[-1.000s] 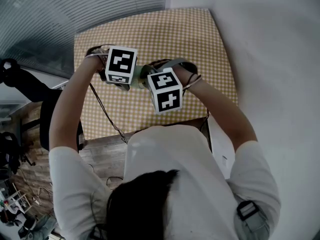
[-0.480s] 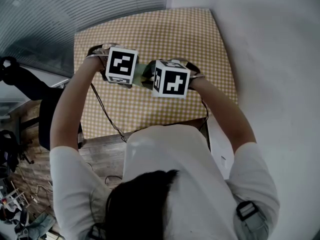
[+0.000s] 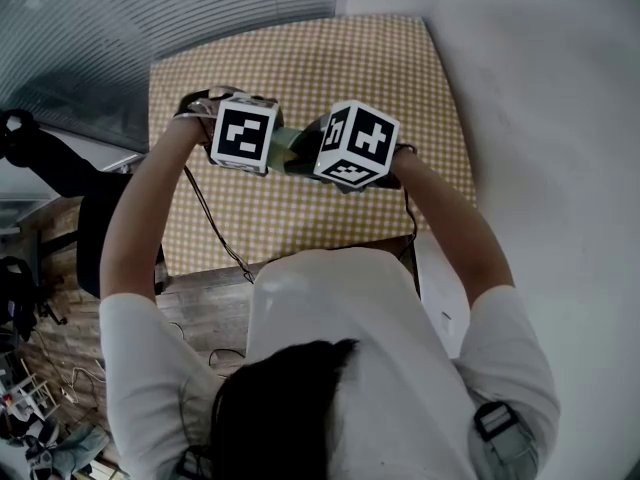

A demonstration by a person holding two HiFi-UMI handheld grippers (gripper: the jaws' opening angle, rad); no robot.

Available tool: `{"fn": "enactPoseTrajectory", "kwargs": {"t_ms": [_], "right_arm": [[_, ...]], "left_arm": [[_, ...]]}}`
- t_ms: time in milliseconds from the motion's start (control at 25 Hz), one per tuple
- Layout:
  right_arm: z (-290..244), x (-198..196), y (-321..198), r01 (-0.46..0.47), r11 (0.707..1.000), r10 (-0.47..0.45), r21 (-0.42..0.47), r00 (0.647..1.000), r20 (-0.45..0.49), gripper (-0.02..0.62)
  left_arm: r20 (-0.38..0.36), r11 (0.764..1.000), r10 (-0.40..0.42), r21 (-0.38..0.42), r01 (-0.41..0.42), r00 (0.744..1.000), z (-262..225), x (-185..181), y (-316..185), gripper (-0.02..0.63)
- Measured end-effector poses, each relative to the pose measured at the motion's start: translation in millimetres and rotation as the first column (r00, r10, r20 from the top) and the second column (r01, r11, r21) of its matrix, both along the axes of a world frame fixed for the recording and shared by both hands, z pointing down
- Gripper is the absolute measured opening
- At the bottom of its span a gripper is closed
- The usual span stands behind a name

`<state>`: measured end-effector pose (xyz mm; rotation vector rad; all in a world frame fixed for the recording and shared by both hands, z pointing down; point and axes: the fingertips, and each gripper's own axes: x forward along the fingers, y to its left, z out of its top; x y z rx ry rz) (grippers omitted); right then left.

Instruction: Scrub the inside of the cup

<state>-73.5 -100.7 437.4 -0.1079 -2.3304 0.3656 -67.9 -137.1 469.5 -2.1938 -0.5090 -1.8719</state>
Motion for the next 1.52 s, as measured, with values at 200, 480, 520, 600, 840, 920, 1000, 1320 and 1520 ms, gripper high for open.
{"fn": "enactPoseTrajectory", "kwargs": {"t_ms": [200,480,520,600,840,920,1000,1320,1520], "right_arm": [[-6.0,0.4,-0.7,-0.037,0.994,0.043,-0.105,0.997,0.06,0.052],[-15.5,2.7,0.2,-0.086,0.962,0.126,-0.26,0.982,0.139,0.052],[-16.1,2.6,-0.7,-0.093,0.956,0.139,-0.28,0.979,0.149,0.052],[-18.7,2.4,-2.9,-0.105,0.943,0.164,-0.317,0.972,0.167,0.052],[-26.6,2.1,-1.4,-0.125,0.907,0.223,-0.403,0.953,0.204,0.052],[-27.8,1.5,-3.8,-0.133,0.891,0.248,-0.435,0.944,0.218,0.052],[-30.0,1.0,-6.3,-0.145,0.865,0.287,-0.481,0.928,0.236,0.052],[-35.9,-1.0,-11.7,-0.164,0.797,0.385,-0.582,0.879,0.28,0.052],[-41.0,1.7,-15.4,-0.17,0.769,0.426,-0.617,0.855,0.295,0.052]], "left_arm": [[-0.014,1.0,0.002,0.014,-0.002,1.0,-0.8,0.8,0.0,0.351],[-0.021,1.0,0.011,0.015,-0.011,1.0,-1.0,2.6,7.0,0.351],[-0.025,1.0,0.01,0.019,-0.009,1.0,-0.5,2.6,6.5,0.351],[-0.033,0.999,0.009,0.031,-0.008,0.999,-1.3,3.3,4.5,0.351],[-0.052,0.998,0.004,0.062,-0.001,0.999,-4.5,4.5,5.5,0.351],[-0.06,0.997,0.0,0.074,0.004,0.998,-3.4,4.7,3.4,0.351],[-0.075,0.996,-0.008,0.089,0.015,0.997,-3.3,5.1,1.6,0.351],[-0.118,0.989,-0.026,0.139,0.042,0.993,-3.5,4.8,-2.0,0.351],[-0.13,0.984,-0.028,0.17,0.05,0.991,-4.3,8.9,-6.2,0.351]]}}
